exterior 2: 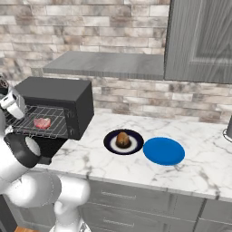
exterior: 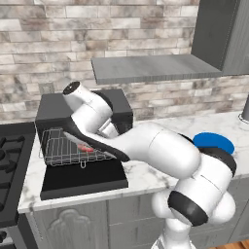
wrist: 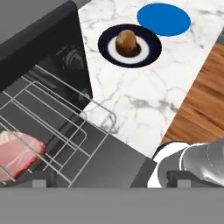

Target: Open the toaster oven door. Place the bread on the top rack in the toaster oven and place the steak on the bottom rack.

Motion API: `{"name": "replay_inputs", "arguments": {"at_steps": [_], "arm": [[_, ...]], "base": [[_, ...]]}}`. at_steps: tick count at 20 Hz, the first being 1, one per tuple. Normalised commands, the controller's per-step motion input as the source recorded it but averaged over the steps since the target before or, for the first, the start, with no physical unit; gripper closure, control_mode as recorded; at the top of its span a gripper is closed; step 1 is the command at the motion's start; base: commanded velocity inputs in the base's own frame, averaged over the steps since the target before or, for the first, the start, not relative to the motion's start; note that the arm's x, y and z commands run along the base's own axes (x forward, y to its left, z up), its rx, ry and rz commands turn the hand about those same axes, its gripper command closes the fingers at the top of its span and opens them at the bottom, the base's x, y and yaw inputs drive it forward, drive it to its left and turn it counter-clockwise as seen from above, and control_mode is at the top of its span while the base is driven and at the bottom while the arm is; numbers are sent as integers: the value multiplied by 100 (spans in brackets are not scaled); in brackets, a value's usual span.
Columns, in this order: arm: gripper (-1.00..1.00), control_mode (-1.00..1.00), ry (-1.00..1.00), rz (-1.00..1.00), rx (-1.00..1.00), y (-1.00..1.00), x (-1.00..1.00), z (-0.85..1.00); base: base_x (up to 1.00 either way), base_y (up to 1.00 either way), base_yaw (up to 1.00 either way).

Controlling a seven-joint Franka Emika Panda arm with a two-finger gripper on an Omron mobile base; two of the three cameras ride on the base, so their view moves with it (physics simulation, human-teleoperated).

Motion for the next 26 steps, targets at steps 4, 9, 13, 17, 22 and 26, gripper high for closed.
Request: {"name": "replay_inputs", "arguments": {"at_steps": [4,9,13,17,22,26], "arm": [[-100,-100,-15,-7,47,-100,-3,17],[-100,-100,-16,0,41,-100,-8,8],[-100,-100,-18,1,35,-100,-20,6],[-100,-100,-13,10,27,-95,-10,0],[-100,-100,-9,26,14,-76,0,0],[-100,-100,-3,28,8,-71,0,1]], "base": [[0,0,0],[0,0,0],[0,0,0],[0,0,0],[0,0,0],[0,0,0]]}}
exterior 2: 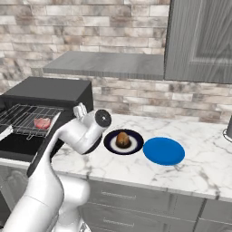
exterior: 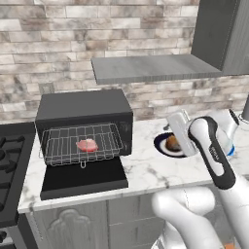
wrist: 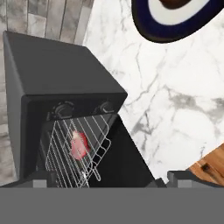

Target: Open the toaster oven door. Place the bread on the top rack in the toaster oven and place the steak on the bottom rack.

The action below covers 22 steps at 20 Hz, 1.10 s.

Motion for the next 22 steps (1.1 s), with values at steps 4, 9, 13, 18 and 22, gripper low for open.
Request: {"name": "replay_inputs", "arguments": {"at_steps": [4,9,13,18,22], "arm": [[-100,-100,0,24,0,-61,2,2],[-100,-100,0,5,0,-46,11,7],[-100,-100,0,0,0,-33,16,0],[-100,-100,-5,2,-12,-18,19,0],[-100,-100,-6,4,-25,-2,21,0]], "base": [[0,0,0],[0,0,0],[0,0,0],[0,0,0],[0,0,0]]}}
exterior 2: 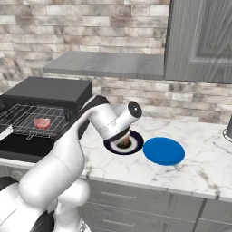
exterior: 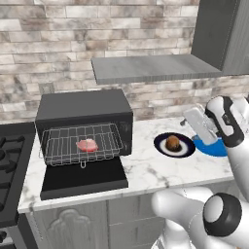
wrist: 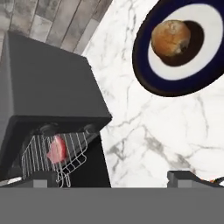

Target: Open the toaster oven door. Place the bread on the top rack in the toaster oven and place the steak on the bottom rack.

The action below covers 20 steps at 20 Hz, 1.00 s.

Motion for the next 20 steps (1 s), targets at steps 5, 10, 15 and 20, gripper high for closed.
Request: {"name": "replay_inputs", "arguments": {"at_steps": [5,10,15,20], "arm": [[-100,-100,-8,6,-31,0,6,-2],[-100,-100,0,8,-22,-9,0,-3],[-100,-100,4,8,-19,-3,2,-24],[-100,-100,3,8,-12,0,10,-29]], "base": [[0,0,0],[0,0,0],[0,0,0],[0,0,0]]}}
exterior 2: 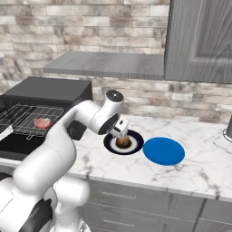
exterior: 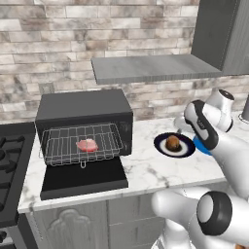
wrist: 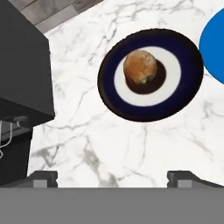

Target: Open the toaster oven door. Place the bread on the top rack in the toaster oven and place the steak on the bottom rack.

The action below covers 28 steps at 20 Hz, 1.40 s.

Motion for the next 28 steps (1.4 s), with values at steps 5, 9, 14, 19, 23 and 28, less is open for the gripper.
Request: {"name": "replay_inputs", "arguments": {"at_steps": [5,9,14,19,23,28], "arm": [[-100,-100,0,7,-1,-6,19,-8],[-100,-100,0,4,-1,-12,34,-12],[-100,-100,0,4,-5,-10,38,-20],[-100,-100,0,4,-6,-10,27,-22],[-100,-100,0,3,-9,-6,15,-30],[-100,-100,0,2,-12,0,13,-35]], "base": [[0,0,0],[0,0,0],[0,0,0],[0,0,0],[0,0,0],[0,0,0]]}}
